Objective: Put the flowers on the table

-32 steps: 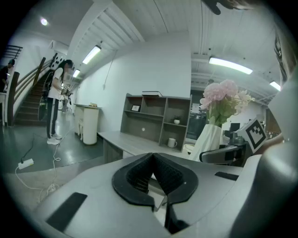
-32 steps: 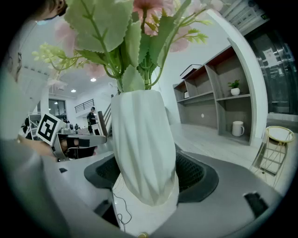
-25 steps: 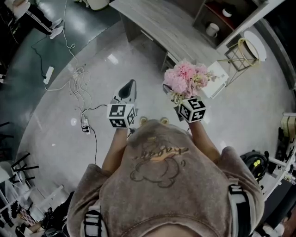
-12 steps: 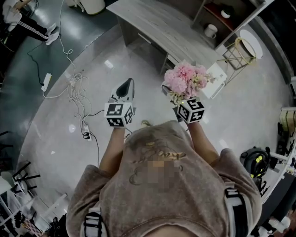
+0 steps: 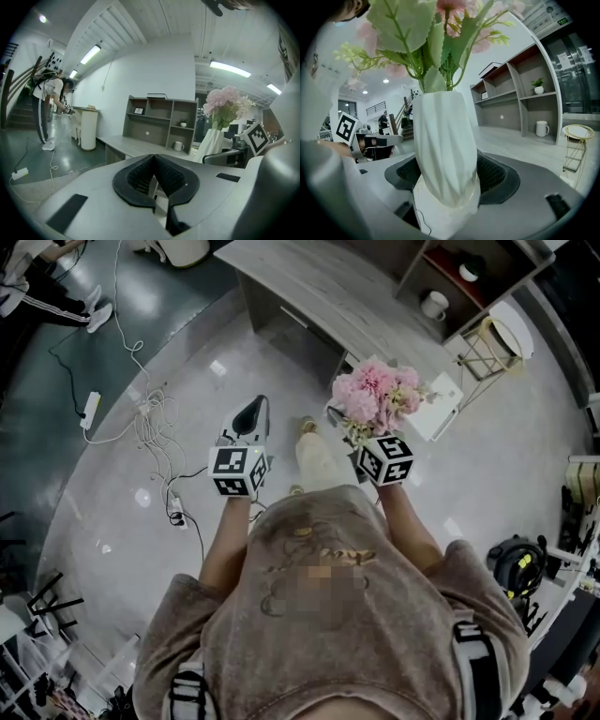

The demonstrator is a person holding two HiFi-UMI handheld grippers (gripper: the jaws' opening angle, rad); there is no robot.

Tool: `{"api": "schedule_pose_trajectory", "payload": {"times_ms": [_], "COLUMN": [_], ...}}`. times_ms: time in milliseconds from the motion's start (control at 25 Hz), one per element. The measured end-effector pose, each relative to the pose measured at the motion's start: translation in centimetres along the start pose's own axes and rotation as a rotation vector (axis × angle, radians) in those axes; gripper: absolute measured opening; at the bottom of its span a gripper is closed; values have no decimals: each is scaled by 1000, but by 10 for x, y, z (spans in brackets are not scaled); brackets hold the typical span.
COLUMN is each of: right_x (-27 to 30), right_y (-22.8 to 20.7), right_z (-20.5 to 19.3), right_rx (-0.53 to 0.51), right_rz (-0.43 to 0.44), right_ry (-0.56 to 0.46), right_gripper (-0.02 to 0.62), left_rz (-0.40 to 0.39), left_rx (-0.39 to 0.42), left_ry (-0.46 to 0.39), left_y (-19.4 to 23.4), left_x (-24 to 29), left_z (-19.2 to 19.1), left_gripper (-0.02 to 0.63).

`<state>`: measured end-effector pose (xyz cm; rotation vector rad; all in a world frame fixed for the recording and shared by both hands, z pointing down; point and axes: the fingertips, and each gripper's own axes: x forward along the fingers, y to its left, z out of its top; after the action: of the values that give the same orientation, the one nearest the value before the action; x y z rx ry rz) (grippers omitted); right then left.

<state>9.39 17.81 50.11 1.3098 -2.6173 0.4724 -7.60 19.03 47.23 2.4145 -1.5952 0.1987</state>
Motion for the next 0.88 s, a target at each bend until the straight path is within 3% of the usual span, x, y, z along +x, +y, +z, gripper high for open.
{"api": "schedule_pose_trajectory", "payload": {"times_ms": [400,880], "right_x": [87,185], "right_y": [-27,-86], "right_z": [24,87], "right_rx": [1,-40], "right_rz": [32,64], "right_ry": [1,29], "right_gripper": [357,357], "left_rz": [15,25], "left_rx": [-7,-23], "left_ry": [13,22], "left_y": [56,104], "left_x": [62,167], "left_z": [11,61], "left_gripper": [18,18]}}
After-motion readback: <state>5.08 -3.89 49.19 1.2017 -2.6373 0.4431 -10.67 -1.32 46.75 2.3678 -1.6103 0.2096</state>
